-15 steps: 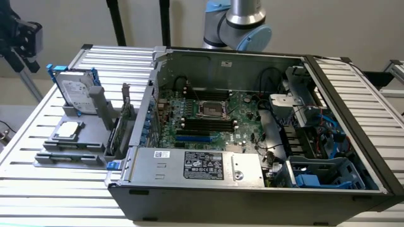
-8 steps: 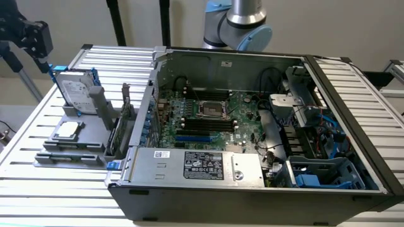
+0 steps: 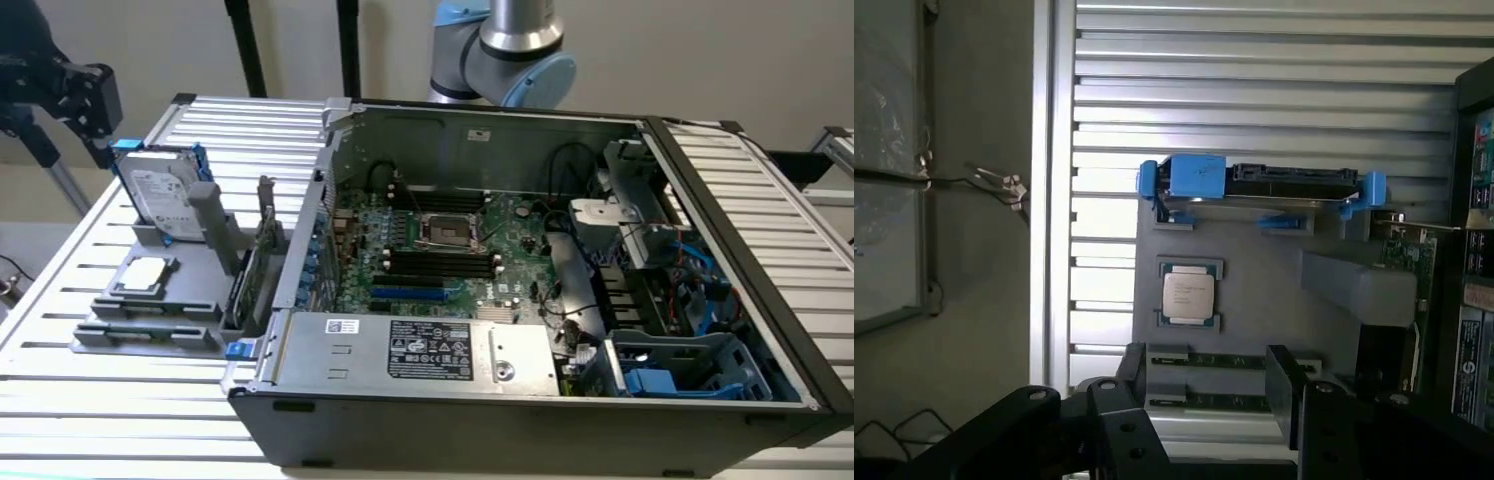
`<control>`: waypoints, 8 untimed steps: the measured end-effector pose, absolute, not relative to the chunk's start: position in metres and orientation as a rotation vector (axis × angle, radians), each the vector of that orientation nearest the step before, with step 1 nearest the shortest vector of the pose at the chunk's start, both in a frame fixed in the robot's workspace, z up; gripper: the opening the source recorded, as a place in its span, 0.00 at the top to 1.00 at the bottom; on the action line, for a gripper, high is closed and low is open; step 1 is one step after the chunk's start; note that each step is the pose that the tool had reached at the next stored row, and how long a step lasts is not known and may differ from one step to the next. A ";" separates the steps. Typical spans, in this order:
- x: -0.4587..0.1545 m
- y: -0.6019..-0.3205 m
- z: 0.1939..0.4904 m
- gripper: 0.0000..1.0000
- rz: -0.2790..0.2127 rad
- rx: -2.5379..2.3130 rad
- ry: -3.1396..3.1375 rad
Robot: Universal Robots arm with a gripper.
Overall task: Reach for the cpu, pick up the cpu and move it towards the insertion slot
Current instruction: 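Pick up the cpu and move it towards the insertion slot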
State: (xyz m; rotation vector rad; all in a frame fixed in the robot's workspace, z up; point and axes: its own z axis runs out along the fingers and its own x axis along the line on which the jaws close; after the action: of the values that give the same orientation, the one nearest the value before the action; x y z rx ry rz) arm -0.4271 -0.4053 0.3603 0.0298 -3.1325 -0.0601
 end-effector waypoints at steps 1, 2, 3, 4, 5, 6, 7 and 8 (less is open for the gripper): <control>-0.427 -0.406 0.358 0.40 -0.060 0.030 -3.133; -0.427 -0.407 0.357 0.40 -0.060 0.030 -3.133; -0.427 -0.408 0.355 0.40 -0.060 0.030 -3.133; -0.426 -0.409 0.353 0.40 -0.060 0.030 -3.133; -0.426 -0.410 0.351 0.40 -0.060 0.030 -3.133; -0.426 -0.410 0.349 0.40 -0.060 0.030 -3.133; -0.425 -0.411 0.348 0.40 -0.060 0.030 -3.133; -0.425 -0.412 0.346 0.40 -0.060 0.030 -3.133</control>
State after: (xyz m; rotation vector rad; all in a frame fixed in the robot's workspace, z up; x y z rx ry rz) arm -0.4251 -0.4119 0.3458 0.0298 -3.1325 -0.0600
